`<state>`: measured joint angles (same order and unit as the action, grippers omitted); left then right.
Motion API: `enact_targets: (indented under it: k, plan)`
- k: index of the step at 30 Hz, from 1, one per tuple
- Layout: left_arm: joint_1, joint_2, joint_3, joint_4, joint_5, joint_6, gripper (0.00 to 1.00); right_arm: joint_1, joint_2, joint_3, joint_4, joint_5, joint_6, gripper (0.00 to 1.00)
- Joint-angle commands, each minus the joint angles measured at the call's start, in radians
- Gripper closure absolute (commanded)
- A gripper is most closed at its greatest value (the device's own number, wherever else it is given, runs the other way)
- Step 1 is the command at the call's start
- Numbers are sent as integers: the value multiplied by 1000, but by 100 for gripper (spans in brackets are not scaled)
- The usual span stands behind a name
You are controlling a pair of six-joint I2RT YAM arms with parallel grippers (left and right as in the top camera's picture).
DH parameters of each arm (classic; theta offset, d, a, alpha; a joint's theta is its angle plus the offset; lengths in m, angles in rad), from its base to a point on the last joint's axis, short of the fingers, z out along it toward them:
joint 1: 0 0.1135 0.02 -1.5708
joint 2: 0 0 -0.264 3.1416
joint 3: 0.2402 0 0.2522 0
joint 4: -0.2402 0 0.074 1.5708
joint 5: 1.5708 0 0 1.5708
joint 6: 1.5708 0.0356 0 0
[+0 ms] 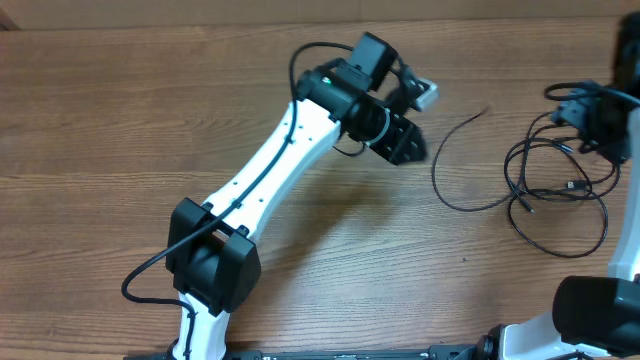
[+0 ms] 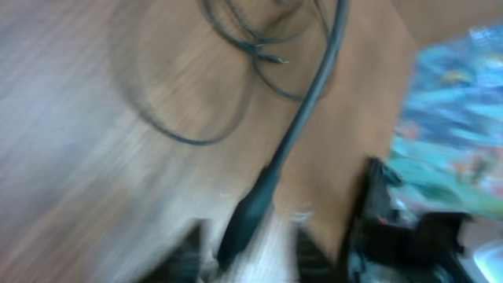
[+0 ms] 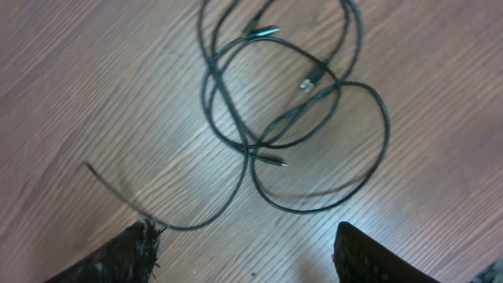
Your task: Untangle cables
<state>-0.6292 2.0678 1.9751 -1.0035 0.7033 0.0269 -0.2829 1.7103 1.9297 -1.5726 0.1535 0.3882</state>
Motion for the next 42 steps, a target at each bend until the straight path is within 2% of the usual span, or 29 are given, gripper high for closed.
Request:
enact_targets:
  k: [1, 4, 11, 17, 21, 24, 30, 34, 42]
  plan:
    - [8, -4, 19, -31, -16, 77, 38, -37, -3, 5, -10, -56, -3, 30]
    - [21, -4, 19, -77, -90, 77, 30, -40, -3, 5, -10, -87, -4, 27]
    - [109, -8, 19, -182, -179, 48, 36, -6, -2, 5, -27, -218, -110, 24]
    - [256, -50, 19, -257, -383, -147, 36, 24, -2, -17, -109, -216, -131, 21]
    - [348, -125, 19, -332, -578, -276, 36, 27, -2, -95, -116, -242, -123, 22]
    - [394, -186, 19, -392, -673, -323, 34, 27, -7, -171, -90, -314, -123, 22]
    - [420, -256, 19, -547, -789, -349, 34, 26, -92, -367, 38, -327, -47, 21]
    - [419, -279, 19, -674, -822, -369, 34, 27, -206, -571, 168, -328, 25, 19]
    - [418, -419, -64, -686, -819, -369, 34, 60, -237, -888, 484, -334, 62, 20]
